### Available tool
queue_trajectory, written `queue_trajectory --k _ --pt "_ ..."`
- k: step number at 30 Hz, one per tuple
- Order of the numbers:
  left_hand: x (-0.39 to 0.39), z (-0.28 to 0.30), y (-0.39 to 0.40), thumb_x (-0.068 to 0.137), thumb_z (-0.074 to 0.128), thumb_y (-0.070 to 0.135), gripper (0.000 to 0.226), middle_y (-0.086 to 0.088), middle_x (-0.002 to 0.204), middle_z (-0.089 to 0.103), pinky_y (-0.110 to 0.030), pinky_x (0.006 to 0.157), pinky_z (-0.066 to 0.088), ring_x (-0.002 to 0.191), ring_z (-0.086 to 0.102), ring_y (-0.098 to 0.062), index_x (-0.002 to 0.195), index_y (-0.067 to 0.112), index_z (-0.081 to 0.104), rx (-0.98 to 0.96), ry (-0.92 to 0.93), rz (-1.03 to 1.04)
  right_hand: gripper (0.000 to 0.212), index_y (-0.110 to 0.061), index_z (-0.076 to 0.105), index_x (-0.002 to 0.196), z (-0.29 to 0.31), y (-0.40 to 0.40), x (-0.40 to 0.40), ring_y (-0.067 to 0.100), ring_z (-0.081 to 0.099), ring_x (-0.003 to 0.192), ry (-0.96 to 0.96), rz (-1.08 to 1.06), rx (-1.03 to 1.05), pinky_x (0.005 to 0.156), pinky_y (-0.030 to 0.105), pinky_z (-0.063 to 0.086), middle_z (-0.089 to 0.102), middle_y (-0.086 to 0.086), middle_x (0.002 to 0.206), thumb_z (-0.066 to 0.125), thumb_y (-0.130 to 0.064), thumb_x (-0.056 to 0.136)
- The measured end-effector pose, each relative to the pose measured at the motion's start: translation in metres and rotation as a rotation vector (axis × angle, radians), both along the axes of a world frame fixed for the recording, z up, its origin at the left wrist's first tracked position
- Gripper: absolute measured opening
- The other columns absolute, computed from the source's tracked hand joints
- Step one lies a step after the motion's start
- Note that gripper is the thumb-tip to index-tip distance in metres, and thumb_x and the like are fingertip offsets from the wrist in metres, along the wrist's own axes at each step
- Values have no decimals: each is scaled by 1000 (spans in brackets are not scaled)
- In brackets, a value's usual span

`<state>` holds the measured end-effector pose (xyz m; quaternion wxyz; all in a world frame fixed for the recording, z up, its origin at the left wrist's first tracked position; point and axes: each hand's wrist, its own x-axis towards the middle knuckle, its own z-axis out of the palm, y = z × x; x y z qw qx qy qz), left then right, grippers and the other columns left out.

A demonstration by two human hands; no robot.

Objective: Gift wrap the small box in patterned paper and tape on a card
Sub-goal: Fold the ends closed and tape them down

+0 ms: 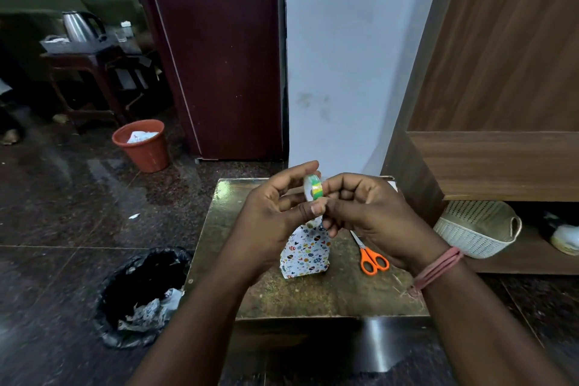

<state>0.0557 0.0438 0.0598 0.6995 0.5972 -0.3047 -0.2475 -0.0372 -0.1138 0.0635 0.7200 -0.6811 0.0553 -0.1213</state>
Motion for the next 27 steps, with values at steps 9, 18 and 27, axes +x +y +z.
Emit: queue_trajectory --k 9,18,27 --pt "1 -2 1 85 80 4 51 -6 108 78 -33 96 58 105 73 -19 129 27 67 102 -131 33 32 9 68 102 2 -2 2 29 60 66 -36 -80 80 57 33 55 66 24 82 72 -18 86" --pt "-4 -2 3 87 81 14 30 6 102 77 -31 85 61 95 74 -13 113 24 73 181 -251 110 7 0 74 91 -5 2 9 22 50 57 -23 -227 58 48 28 41 64 16 70 68 1 90" --pt "5 1 7 85 77 28 28 -11 80 54 -28 60 47 68 53 -16 112 25 78 111 -59 4 8 -6 75 88 2 9 11 15 39 52 -87 -216 249 46 25 30 48 11 64 68 -3 89"
